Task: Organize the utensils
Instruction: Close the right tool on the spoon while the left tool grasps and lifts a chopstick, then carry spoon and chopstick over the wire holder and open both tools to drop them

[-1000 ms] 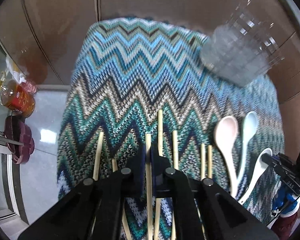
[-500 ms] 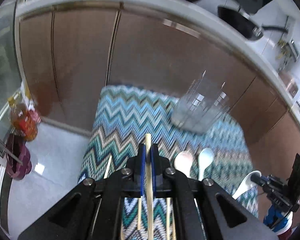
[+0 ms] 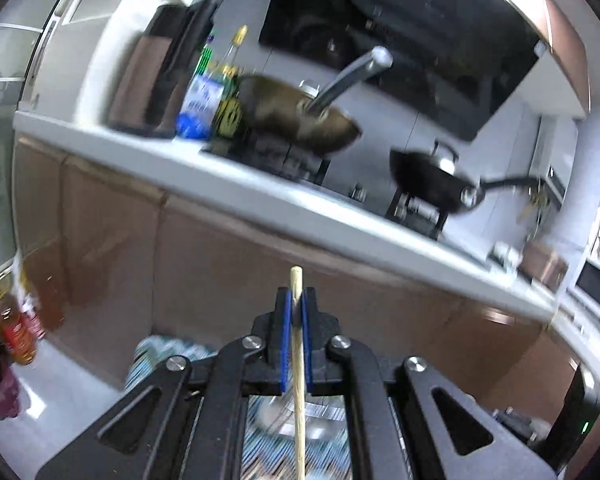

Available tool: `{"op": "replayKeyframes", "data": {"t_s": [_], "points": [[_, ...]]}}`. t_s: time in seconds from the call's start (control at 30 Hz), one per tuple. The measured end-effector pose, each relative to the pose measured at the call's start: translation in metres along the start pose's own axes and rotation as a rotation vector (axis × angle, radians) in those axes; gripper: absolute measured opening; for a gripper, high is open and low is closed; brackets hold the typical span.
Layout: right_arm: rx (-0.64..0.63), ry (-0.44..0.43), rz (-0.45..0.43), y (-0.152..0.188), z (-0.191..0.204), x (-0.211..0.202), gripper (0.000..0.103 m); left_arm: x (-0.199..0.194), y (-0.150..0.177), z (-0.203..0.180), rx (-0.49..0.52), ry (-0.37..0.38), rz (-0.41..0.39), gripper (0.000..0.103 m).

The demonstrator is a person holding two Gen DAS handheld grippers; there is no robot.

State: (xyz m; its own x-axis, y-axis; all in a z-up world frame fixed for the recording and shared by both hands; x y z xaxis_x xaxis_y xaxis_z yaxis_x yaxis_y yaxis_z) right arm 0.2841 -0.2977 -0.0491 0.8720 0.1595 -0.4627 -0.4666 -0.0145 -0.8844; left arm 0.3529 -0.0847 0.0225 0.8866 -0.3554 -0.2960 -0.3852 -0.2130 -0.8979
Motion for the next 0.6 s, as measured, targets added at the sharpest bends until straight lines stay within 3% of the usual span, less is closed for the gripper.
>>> {"op": "replayKeyframes", "data": {"t_s": [0.27, 0.6], "points": [[-0.032, 0.1, -0.053, -0.042, -0.022, 0.062, 0.007, 0.084, -0.012, -0.022, -0.034, -0.067, -0.091, 0.005], [-0.061, 0.176, -0.035, -0.01, -0.03, 0.12, 0.007, 0.146, 0.04, -0.017, 0.015, -0.177, -0.147, 0.005]]}}
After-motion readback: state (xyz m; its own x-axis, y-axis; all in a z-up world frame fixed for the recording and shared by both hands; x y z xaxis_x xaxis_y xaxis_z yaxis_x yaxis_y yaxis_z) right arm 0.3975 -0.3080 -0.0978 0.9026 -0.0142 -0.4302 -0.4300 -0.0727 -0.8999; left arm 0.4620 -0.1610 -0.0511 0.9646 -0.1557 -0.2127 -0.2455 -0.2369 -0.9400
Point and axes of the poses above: each gripper's, at about its wrist camera, not at the fingertips, and x roughly the way its jaws point, z to its left, y to its underside, the point moved 7 cm from there along x, roughly the way its jaws point, and after that the axes turned 3 degrees about x, right-handed, at the moved point
